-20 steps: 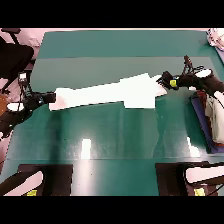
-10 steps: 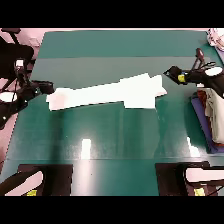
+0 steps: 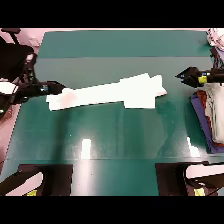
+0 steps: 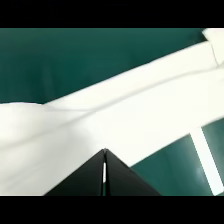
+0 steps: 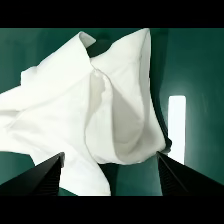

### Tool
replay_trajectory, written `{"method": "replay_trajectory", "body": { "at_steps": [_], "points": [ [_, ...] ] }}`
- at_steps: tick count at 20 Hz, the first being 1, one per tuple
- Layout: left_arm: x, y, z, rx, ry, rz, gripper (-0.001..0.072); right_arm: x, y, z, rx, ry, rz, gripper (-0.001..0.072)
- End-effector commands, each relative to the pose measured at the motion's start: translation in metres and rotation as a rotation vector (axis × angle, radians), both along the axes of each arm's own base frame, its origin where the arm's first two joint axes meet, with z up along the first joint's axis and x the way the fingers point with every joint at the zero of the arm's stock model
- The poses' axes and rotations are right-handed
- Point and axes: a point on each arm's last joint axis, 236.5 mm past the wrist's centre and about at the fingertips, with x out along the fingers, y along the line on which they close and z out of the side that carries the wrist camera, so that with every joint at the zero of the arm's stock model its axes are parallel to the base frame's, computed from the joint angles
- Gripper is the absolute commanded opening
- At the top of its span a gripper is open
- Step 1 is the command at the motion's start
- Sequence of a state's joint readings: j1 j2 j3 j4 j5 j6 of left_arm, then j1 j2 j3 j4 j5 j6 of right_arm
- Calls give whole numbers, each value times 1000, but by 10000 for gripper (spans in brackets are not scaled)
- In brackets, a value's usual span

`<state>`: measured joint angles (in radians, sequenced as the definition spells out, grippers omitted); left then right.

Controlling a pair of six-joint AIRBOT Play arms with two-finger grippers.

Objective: Fold the shirts.

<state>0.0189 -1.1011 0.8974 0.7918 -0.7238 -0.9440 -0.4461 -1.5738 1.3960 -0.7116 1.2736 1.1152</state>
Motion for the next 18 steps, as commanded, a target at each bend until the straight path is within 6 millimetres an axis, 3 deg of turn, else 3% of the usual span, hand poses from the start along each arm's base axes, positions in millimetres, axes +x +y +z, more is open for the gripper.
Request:
{"method": "replay_trajectory", "body": {
  "at_steps": [1,5,10,13,18],
  "points": [
    [-17,-38,-15,39,72,-64,23,4,-7,1,23,18,74,691],
    [-19,-85,-42,17,167,-124,23,29,-2,-20,-5,35,131,692],
    [-1,-139,-65,-4,234,-173,23,50,24,-49,-15,92,224,692],
    [4,-174,-85,6,276,-219,23,59,33,-51,-25,84,253,692],
    [4,-175,-124,80,370,-180,23,60,17,-53,-35,86,227,712]
  ]
}}
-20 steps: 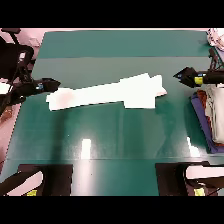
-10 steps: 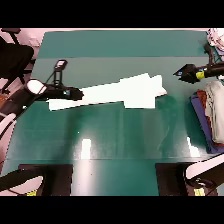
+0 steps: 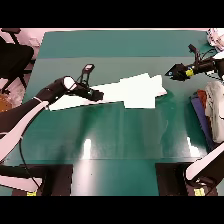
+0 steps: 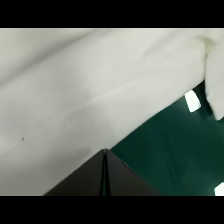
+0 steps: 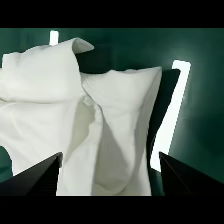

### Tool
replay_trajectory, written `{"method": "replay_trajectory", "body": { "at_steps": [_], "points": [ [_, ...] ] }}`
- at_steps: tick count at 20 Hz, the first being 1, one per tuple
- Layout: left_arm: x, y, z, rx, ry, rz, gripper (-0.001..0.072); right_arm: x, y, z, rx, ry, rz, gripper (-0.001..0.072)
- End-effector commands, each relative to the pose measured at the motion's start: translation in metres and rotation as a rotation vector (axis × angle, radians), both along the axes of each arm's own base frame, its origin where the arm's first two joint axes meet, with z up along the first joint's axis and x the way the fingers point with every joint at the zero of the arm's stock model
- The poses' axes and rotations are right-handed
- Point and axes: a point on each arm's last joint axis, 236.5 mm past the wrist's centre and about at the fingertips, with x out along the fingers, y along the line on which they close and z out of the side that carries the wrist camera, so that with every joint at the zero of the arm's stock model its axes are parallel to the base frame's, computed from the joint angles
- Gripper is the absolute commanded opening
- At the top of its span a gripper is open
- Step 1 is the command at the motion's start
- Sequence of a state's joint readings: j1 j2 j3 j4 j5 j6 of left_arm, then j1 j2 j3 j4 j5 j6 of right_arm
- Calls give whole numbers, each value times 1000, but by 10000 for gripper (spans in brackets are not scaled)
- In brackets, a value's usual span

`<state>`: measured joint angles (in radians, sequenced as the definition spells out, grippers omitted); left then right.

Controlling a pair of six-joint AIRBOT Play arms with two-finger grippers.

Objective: Fold the shirts.

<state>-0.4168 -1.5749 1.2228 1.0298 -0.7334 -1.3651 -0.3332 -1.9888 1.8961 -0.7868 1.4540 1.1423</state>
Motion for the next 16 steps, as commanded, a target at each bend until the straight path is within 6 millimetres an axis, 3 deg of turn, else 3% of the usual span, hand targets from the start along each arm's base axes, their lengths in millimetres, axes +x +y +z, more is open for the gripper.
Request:
{"method": "replay_trajectory", "body": {
  "at_steps": [1,9,13,16],
  "points": [
    [-1,-2,-24,46,55,14,23,-2,-15,-8,-8,27,-17,713],
    [-6,-1,-34,57,85,7,23,-8,-19,-22,-28,61,-4,716],
    [-6,-1,-34,58,87,5,24,-13,-1,-27,16,84,40,719],
    [-7,-1,-34,59,90,4,24,-14,23,-37,55,107,87,720]
  ]
}}
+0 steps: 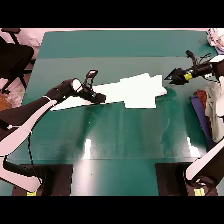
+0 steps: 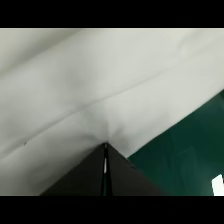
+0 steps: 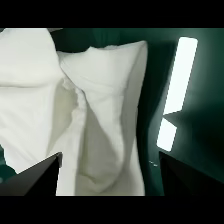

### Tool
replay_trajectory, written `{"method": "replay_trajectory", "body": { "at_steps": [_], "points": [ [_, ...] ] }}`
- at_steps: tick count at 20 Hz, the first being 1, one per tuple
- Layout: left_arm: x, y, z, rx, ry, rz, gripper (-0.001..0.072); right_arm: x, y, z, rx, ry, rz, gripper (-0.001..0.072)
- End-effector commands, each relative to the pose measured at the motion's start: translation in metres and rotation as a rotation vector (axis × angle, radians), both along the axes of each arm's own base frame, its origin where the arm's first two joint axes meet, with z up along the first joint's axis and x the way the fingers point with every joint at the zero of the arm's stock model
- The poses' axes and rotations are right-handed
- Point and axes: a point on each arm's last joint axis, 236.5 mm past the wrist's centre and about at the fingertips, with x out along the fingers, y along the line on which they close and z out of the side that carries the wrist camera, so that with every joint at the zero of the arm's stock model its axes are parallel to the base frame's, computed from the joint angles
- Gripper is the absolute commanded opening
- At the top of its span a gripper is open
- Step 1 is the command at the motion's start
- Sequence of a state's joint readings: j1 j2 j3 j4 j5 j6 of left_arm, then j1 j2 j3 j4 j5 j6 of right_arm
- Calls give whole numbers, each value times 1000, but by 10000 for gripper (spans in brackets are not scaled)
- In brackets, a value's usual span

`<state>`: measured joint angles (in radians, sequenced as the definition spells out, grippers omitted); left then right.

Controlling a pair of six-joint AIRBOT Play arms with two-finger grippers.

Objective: Fold the shirts.

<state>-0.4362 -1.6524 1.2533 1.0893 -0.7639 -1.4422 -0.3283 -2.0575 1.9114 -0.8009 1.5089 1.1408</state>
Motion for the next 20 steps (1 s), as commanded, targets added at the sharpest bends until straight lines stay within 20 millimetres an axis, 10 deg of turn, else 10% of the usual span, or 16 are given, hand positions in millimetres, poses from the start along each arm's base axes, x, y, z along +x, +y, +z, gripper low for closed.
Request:
{"method": "replay_trajectory", "body": {
  "at_steps": [1,14,15,18,20],
  "points": [
    [-3,1,-1,6,11,-8,24,-4,29,-8,68,24,60,720],
    [-4,1,-2,7,14,-11,24,-3,90,-21,103,32,145,700],
    [-4,1,-2,8,16,-12,24,-1,90,-22,103,32,136,623],
    [-5,1,-2,8,16,-12,24,-6,93,-16,126,49,142,20],
    [-4,1,-2,8,12,-11,24,-10,99,1,158,38,163,20]
  ]
}}
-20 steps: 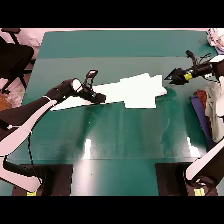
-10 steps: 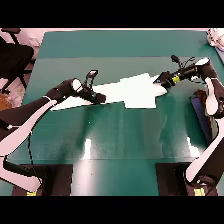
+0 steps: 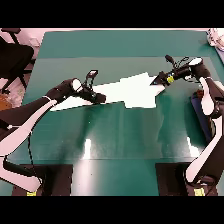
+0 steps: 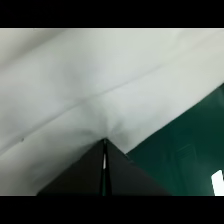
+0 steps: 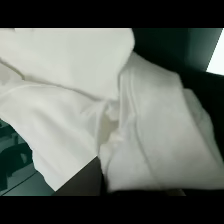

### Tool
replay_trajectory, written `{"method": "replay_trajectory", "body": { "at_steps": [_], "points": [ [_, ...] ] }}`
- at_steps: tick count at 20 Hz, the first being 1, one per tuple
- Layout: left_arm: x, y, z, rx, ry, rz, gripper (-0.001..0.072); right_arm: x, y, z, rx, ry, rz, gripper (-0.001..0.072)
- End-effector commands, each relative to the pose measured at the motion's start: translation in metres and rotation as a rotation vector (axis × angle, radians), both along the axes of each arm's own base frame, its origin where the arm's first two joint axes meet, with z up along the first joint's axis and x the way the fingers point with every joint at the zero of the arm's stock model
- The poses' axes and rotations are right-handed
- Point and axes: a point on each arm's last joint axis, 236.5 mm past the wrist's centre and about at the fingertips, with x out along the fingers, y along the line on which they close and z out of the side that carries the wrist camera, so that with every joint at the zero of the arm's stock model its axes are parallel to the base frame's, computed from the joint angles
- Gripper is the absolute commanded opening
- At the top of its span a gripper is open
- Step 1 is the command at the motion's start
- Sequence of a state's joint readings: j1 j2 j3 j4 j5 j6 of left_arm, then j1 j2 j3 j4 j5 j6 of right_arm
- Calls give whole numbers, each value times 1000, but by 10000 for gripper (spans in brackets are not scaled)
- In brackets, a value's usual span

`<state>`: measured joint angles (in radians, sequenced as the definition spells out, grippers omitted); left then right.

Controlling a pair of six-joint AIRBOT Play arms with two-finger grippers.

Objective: Fold the shirts.

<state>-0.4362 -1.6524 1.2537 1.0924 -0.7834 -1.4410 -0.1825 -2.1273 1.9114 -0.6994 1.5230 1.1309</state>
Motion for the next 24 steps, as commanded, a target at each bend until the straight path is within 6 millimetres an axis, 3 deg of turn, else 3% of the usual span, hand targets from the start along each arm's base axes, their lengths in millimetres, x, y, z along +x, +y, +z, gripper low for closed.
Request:
{"method": "replay_trajectory", "body": {
  "at_steps": [1,8,11,14,19,22,24],
  "points": [
    [2,0,0,-1,-10,3,24,-4,11,28,47,-23,23,20],
    [4,-6,2,-13,-24,6,24,-22,56,119,34,-161,94,19],
    [-5,-27,0,-10,-50,-42,24,-28,85,153,30,-237,109,20],
    [-25,-49,-16,4,-26,-101,24,-36,118,184,38,-291,107,20],
    [-34,-73,-16,-29,-34,-112,24,-58,169,210,63,-317,144,20],
    [-41,-71,-17,-17,-15,-129,24,-66,189,210,58,-335,175,20],
    [-38,-61,-12,6,-23,-138,22,-63,189,203,19,-340,169,19]
  ]
}}
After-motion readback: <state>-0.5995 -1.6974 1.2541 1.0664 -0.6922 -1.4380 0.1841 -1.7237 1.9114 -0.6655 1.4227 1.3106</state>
